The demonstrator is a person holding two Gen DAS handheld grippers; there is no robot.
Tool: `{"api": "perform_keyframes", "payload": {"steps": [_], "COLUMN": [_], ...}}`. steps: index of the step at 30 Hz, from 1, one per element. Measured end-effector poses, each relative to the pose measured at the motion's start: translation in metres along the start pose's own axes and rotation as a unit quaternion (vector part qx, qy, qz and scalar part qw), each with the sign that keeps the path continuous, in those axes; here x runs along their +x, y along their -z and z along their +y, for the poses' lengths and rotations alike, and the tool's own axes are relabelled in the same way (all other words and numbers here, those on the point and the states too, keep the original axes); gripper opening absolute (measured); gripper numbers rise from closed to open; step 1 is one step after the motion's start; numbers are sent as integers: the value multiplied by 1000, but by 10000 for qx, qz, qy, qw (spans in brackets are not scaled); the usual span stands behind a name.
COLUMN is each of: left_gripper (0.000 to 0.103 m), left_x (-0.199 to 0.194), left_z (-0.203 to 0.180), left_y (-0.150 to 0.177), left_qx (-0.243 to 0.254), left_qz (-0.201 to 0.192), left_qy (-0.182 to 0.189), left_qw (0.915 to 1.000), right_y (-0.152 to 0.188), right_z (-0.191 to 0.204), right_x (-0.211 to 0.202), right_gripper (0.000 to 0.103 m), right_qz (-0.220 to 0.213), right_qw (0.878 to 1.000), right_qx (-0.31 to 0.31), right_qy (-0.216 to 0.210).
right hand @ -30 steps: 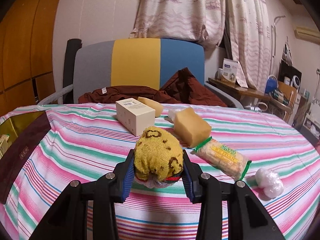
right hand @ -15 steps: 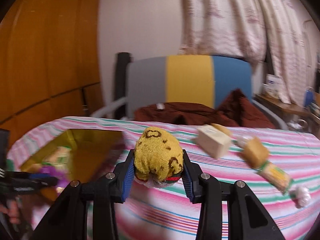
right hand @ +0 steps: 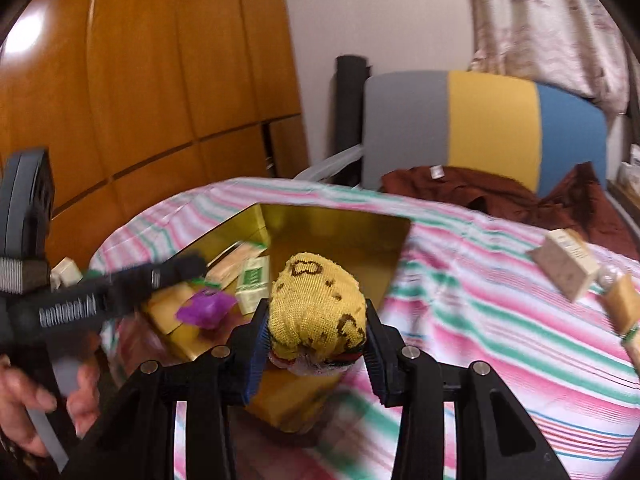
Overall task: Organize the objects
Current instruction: 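Lower the yellow pouch into the gold tin and open the right tool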
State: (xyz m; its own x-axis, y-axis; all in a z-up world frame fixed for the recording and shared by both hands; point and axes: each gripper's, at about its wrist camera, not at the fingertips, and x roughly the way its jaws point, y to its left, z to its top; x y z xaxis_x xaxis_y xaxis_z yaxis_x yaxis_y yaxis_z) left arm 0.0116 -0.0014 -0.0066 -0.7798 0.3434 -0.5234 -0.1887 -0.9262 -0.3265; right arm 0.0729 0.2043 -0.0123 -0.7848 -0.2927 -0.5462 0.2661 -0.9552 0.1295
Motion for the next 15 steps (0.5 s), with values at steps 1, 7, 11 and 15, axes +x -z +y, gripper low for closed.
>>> {"api": "perform_keyframes", "payload": {"steps": [1, 7, 11, 15], "left_gripper": [101, 103, 103, 103], "left_x": [-2, -12, -12, -12], "left_z": [5, 42, 59, 66], "left_y": [-5, -24, -27, -26], "left_qx": [-100, -878, -1173, -1307], "left_qz": [-46, -313, -269, -237], "left_qy": [-65, -545, -764, -853], "left_qw": [9999, 9942, 9898, 9875], "right_y": [-1, 0, 2, 1], "right_z": [4, 23, 34, 42], "right_x": [5, 31, 44, 56], "right_gripper": [42, 42, 42, 47], "right_qz": [86, 541, 724, 926], "right_qw": [9999, 9972, 9950, 9923], "right_qx": [-12, 60, 116, 170], "right_qy": [-92, -523, -676, -811]}}
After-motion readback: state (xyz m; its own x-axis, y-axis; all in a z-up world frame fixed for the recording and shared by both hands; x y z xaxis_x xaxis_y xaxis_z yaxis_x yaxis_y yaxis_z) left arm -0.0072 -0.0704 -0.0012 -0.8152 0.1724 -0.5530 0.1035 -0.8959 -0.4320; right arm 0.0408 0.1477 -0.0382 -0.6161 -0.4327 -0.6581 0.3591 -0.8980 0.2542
